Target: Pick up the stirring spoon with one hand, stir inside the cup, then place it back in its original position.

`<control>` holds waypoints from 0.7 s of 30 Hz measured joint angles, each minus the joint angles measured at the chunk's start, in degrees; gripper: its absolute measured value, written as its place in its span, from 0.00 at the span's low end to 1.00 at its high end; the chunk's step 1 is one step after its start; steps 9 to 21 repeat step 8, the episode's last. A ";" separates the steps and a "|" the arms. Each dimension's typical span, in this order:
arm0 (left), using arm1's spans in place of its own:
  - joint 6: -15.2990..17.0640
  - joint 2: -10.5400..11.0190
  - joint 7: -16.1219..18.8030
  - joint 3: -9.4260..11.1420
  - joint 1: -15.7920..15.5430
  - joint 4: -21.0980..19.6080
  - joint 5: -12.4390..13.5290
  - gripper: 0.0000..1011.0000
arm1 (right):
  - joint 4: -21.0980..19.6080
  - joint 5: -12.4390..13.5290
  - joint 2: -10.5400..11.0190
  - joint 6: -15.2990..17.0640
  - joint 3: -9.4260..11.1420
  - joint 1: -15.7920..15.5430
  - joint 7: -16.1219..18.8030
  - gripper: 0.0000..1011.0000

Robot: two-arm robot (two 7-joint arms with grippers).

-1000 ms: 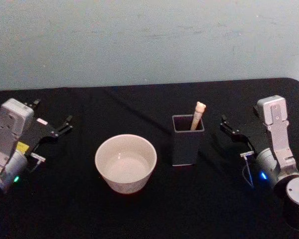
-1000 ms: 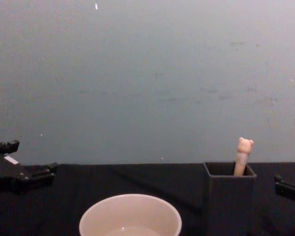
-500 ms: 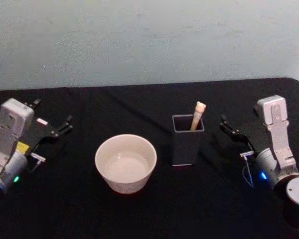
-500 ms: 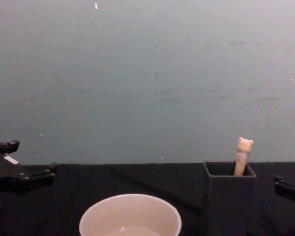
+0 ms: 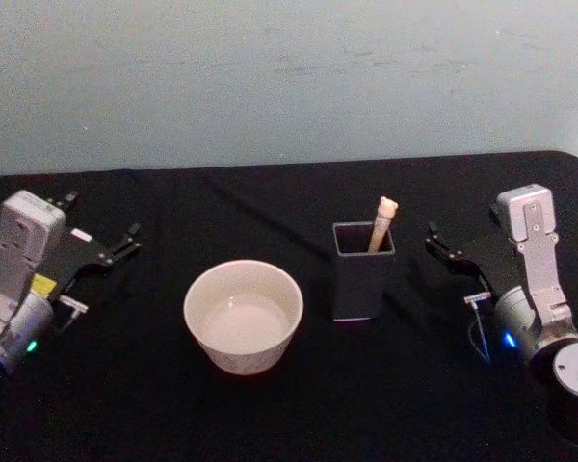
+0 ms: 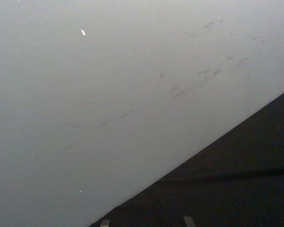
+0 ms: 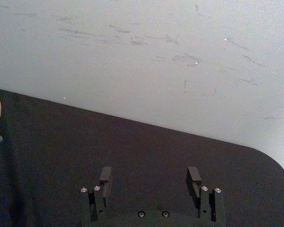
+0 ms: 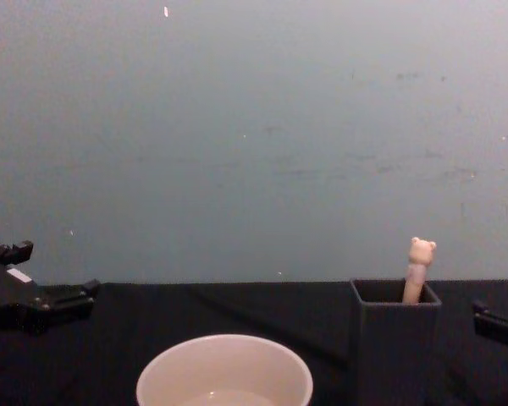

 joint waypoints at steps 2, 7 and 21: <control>0.00 0.00 0.00 0.00 0.00 0.00 0.00 0.99 | 0.00 0.00 0.00 0.00 0.00 0.00 0.00 0.99; 0.00 0.00 0.00 0.00 0.00 0.00 0.00 0.99 | 0.00 0.00 0.00 0.00 0.00 0.00 0.00 0.99; 0.00 0.00 0.00 0.00 0.00 0.00 0.00 0.99 | 0.00 0.00 0.00 0.00 0.00 0.00 0.00 0.99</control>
